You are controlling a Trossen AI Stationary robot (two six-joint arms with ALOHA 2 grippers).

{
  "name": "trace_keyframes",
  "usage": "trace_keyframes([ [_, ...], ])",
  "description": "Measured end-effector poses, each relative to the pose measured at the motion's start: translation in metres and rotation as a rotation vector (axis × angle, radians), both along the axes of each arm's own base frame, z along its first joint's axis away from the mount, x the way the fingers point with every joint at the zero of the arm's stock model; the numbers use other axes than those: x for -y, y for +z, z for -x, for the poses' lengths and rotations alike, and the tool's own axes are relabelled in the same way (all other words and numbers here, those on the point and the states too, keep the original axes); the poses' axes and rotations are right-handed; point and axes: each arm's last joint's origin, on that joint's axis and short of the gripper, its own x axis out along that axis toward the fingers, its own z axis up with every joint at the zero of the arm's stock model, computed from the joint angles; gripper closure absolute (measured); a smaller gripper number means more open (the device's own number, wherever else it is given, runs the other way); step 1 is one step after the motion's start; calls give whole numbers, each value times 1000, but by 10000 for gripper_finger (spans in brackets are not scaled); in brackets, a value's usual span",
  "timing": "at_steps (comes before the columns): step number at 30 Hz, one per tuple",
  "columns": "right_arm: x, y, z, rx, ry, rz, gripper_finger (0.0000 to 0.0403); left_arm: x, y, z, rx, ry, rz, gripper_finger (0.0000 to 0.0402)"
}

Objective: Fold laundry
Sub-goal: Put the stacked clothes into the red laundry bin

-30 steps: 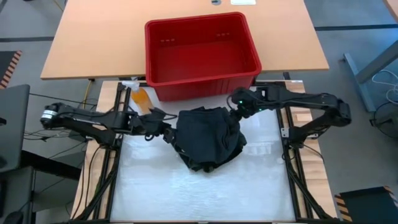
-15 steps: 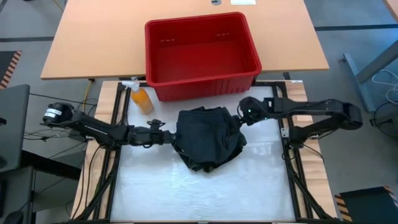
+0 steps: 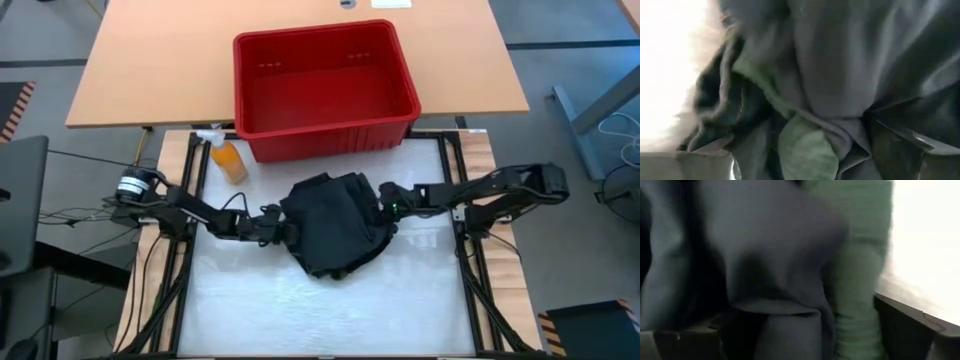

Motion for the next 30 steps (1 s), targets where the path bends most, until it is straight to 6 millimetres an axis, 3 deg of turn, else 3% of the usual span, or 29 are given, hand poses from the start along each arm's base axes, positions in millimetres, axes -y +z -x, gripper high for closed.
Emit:
trace_keyframes([
  [7, -14, -34, -29, 92, 35, -55, 42, 0, -10, -31, -9, -81, 13, 111],
  [12, -17, -45, -41, 156, 36, -89, 116, -12, -5, -41, -45, -120, 34, 123],
  [16, -16, -37, -40, 182, 50, -92, 198, -20, -4, -43, -38, -122, 40, 189],
  [21, -16, -19, -34, 212, 66, -82, 199, -21, -1, -47, 18, -136, 13, 312],
  [30, -18, 12, -18, 271, 58, -93, 201, -25, 15, -52, 134, -120, -58, 323],
])
